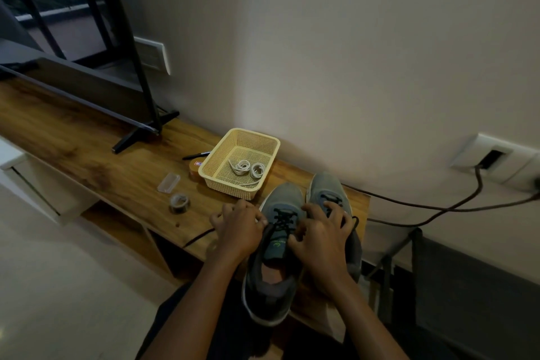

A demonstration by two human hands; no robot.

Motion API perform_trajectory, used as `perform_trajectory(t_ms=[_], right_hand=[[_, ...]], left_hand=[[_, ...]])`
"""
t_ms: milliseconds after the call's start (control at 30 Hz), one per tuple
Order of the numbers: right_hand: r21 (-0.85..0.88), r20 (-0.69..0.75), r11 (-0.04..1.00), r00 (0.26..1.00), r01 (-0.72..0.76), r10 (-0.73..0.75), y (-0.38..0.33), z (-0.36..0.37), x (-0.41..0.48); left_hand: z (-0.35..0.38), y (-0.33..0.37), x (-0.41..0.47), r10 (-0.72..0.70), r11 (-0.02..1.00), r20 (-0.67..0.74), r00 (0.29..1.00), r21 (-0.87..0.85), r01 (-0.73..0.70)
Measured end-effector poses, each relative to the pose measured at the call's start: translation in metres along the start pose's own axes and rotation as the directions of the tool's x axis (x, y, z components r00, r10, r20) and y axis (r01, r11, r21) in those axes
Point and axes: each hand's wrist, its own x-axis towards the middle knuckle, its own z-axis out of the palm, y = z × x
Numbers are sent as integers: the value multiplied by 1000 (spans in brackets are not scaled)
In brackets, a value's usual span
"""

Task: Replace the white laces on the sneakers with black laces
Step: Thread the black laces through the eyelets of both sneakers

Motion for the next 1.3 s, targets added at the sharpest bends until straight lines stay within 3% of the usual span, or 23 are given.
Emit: perform_trajectory(t_ms=[67,133,233,300,367,500,567,633,700,800,1000,1300], right_hand=[[-13,-14,1000,1000,12,-12,0,1,0],[-8,-32,1000,999,20,-20,0,2,-1],[2,-56,1000,998,22,-21,2,3,-2],[-3,-46,1000,999,18,-18,3,4,-2],[-3,-33,1000,999,14,-14,3,2,-2],[35,6,999,1000,8,-8,3,-1,-2],[88,-5,996,1000,-10,11,3,-2,-1],[136,-31,990,998,-47,52,4,-4,0],[163,-61,983,994,-81,92,6,-6,1],[174,-82,979,989,-110,126,8,-8,2],[188,-71,973,987,-131,146,10,-10,2],[159,-10,978,990,-134,138,11,-8,4]], left_hand=[[0,3,1,-47,998,-48,998,-50,45],[-2,2,3,-193,963,-143,971,-215,160],[-11,-8,8,-471,812,-270,840,-504,294],[-14,-12,9,-540,752,-301,786,-592,290],[-10,-15,11,-484,785,-323,813,-571,240],[-4,-19,15,-158,844,-297,942,-535,-27],[-2,-17,12,27,899,-272,962,-413,-142],[-1,-12,7,116,965,-161,980,-215,-150],[1,-9,5,120,989,-50,991,-86,-124],[1,-9,4,81,996,14,997,-45,-80],[3,-14,6,23,982,46,999,-190,-14],[0,-24,8,61,952,124,990,-307,-20]])
